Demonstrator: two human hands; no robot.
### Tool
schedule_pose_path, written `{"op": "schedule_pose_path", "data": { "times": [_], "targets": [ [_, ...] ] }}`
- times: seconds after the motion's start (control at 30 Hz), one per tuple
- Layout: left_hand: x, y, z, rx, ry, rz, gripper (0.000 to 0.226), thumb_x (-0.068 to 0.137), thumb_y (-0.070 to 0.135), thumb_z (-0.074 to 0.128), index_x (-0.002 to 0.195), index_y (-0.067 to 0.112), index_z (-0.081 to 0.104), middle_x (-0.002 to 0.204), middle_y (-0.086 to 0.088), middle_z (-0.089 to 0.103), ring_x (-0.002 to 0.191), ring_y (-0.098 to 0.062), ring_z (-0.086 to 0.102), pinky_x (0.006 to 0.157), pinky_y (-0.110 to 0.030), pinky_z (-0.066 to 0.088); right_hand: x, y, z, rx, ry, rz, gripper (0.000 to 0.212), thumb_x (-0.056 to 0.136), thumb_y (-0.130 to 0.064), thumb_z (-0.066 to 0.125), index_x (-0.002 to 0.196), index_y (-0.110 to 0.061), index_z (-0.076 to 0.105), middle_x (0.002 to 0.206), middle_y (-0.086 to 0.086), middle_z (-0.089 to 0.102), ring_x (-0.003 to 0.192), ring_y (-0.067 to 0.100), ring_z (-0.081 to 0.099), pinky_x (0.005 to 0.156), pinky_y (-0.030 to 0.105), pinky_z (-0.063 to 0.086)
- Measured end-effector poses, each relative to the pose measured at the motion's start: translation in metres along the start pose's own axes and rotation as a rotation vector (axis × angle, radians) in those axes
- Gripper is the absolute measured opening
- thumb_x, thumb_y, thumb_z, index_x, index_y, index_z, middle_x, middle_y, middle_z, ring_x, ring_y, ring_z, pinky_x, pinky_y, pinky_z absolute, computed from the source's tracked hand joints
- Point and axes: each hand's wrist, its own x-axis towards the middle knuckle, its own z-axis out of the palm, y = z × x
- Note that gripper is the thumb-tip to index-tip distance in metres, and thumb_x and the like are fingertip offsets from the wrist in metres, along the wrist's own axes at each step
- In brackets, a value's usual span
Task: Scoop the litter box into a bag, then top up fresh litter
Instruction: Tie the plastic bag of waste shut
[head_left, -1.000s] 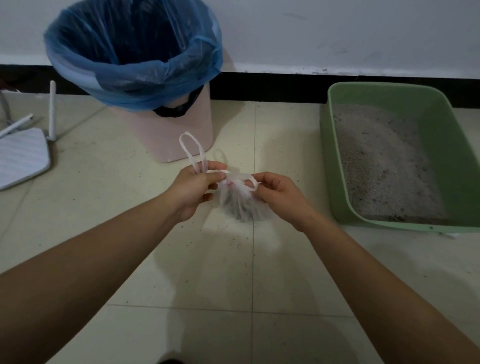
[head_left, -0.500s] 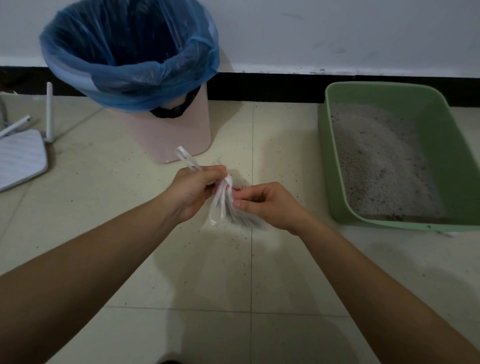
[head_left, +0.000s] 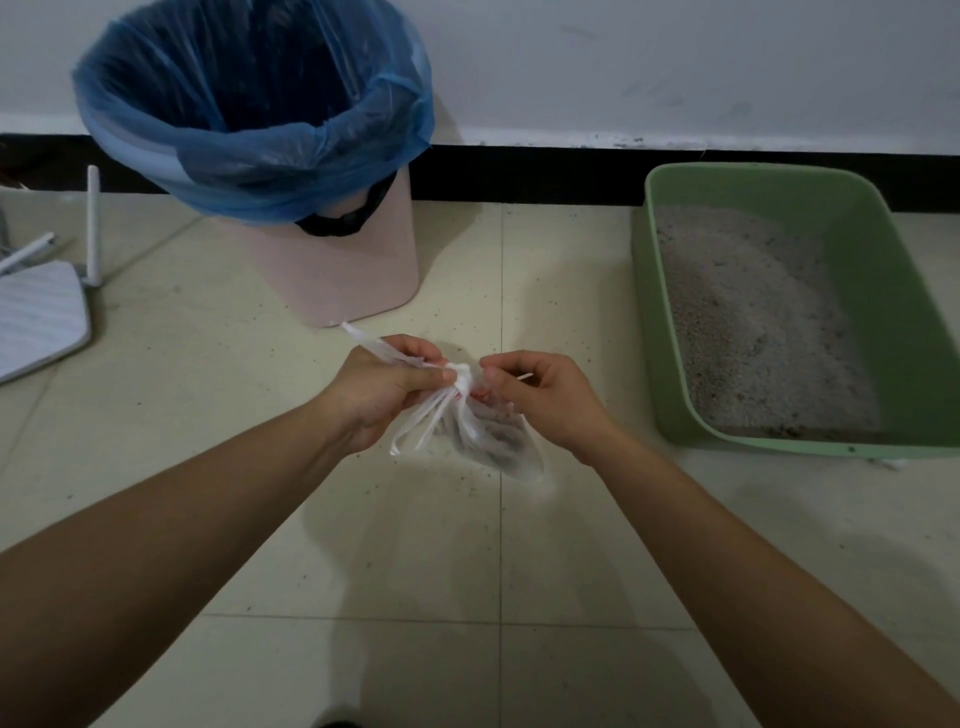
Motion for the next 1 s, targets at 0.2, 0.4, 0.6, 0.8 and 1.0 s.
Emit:
{"op": "schedule_pose_path", "data": {
  "times": [0.2, 0.4, 0.6, 0.8, 1.0],
  "targets": [
    [-0.002, -0.002, 0.003, -0.019, -0.026, 0.011, 0.022, 0.071, -0.004, 0.078, 0.080, 0.008, 0.062, 0.092, -0.017, 0.071, 0.084, -0.032, 0.071, 0.071, -0.034, 0.057, -0.002, 0.005, 0.010, -0.020, 0.084, -0.068, 0.008, 0.083, -0.019, 0.079, 0.091, -0.016, 0.079, 0.081, -0.006, 0.075, 0.072, 0.006, 0.071, 0.068, 0.017, 0.055],
    [-0.002, -0.005, -0.002, 0.015, -0.043, -0.002, 0.019, 0.074, -0.001, 0.077, 0.082, 0.008, 0.062, 0.096, -0.019, 0.071, 0.086, -0.033, 0.070, 0.076, -0.037, 0.058, -0.005, 0.002, 0.010, -0.077, -0.094, -0.113, 0.010, 0.086, -0.017, 0.075, 0.096, -0.016, 0.078, 0.087, -0.006, 0.075, 0.080, 0.006, 0.071, 0.075, 0.019, 0.057],
    [-0.003, 0.001, 0.000, 0.012, -0.068, 0.039, 0.021, 0.077, -0.010, 0.071, 0.075, 0.007, 0.058, 0.095, -0.017, 0.071, 0.085, -0.027, 0.070, 0.069, -0.027, 0.056, -0.003, 0.001, 0.011, 0.102, -0.024, 0.033, 0.020, 0.087, -0.020, 0.075, 0.105, -0.011, 0.070, 0.083, 0.007, 0.076, 0.079, 0.020, 0.074, 0.078, 0.032, 0.061],
    [-0.008, 0.004, -0.002, 0.093, -0.067, 0.080, 0.018, 0.075, -0.005, 0.075, 0.079, 0.005, 0.061, 0.095, -0.017, 0.073, 0.087, -0.029, 0.071, 0.072, -0.030, 0.057, -0.002, -0.004, 0.009, 0.027, -0.019, 0.001, 0.019, 0.083, -0.026, 0.079, 0.100, -0.016, 0.077, 0.085, 0.001, 0.074, 0.075, 0.013, 0.072, 0.069, 0.025, 0.058],
    [-0.009, 0.019, 0.003, 0.088, -0.094, 0.115, 0.016, 0.075, 0.002, 0.077, 0.083, 0.006, 0.065, 0.100, -0.019, 0.071, 0.092, -0.029, 0.071, 0.082, -0.035, 0.057, -0.003, -0.027, -0.012, -0.247, 0.029, -0.180, 0.014, 0.092, -0.036, 0.065, 0.092, -0.022, 0.067, 0.088, -0.007, 0.068, 0.072, 0.007, 0.064, 0.067, 0.027, 0.053]
  ]
}}
